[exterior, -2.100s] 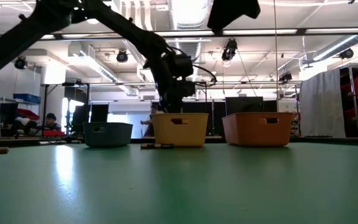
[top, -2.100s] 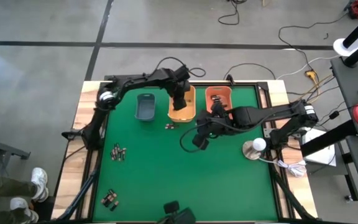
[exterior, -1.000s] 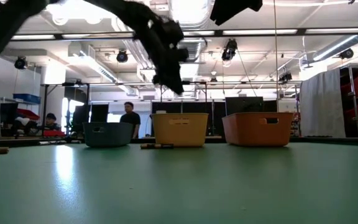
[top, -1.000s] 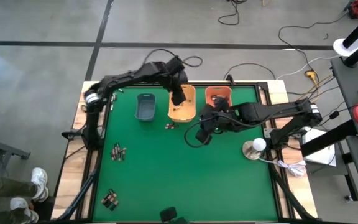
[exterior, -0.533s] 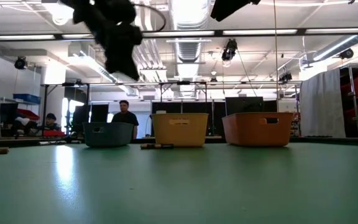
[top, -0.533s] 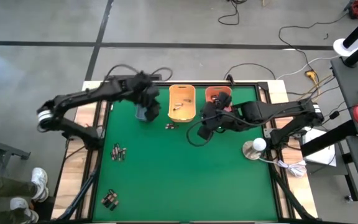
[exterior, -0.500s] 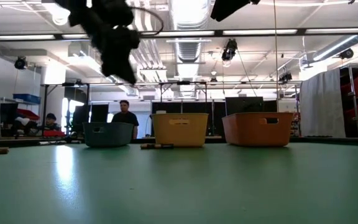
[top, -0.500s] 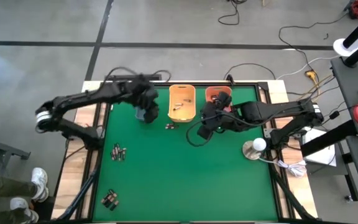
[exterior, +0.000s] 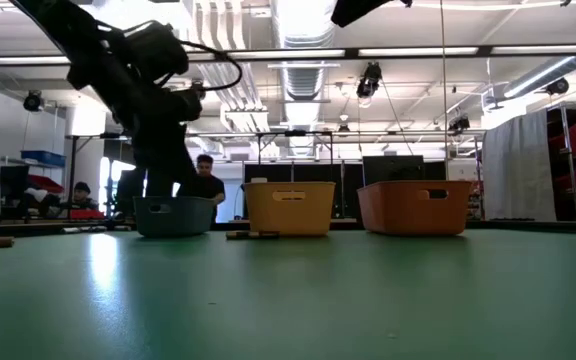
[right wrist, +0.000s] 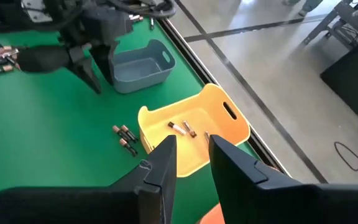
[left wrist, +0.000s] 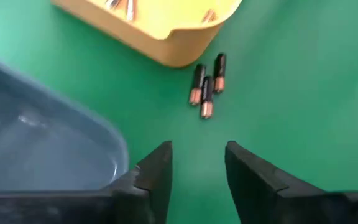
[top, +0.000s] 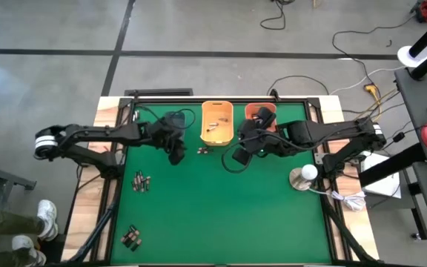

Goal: Sort batteries
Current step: Put the gold battery into the blue bin

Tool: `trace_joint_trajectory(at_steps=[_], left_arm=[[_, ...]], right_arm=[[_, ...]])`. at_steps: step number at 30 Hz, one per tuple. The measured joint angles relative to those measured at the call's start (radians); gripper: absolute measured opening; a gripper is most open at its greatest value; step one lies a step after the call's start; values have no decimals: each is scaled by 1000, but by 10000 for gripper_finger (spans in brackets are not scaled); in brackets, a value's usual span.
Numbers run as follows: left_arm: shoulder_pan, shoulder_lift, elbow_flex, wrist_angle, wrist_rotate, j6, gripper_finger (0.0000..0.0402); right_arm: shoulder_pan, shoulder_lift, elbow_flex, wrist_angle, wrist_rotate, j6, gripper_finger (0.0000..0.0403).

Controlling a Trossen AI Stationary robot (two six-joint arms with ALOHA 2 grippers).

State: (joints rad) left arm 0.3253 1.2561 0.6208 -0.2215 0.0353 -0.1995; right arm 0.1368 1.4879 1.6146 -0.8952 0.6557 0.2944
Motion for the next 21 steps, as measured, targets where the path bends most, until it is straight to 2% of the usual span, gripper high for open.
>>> trace_joint_trajectory(at_steps=[4, 9, 17, 21], left_arm=[[-16, 41, 24, 58, 0, 107, 172], [-30, 118, 63, 74, 10, 232, 195], [-30, 293, 153, 74, 5, 241, 193], [-29, 352, 189, 55, -63, 304, 178]], right_arm=[[0, 0, 0, 11, 0, 2, 77], [8, 0, 0, 11, -6, 74, 69], [43, 0, 0, 10, -10, 97, 75], [48, 0, 0, 6, -10, 106, 79]])
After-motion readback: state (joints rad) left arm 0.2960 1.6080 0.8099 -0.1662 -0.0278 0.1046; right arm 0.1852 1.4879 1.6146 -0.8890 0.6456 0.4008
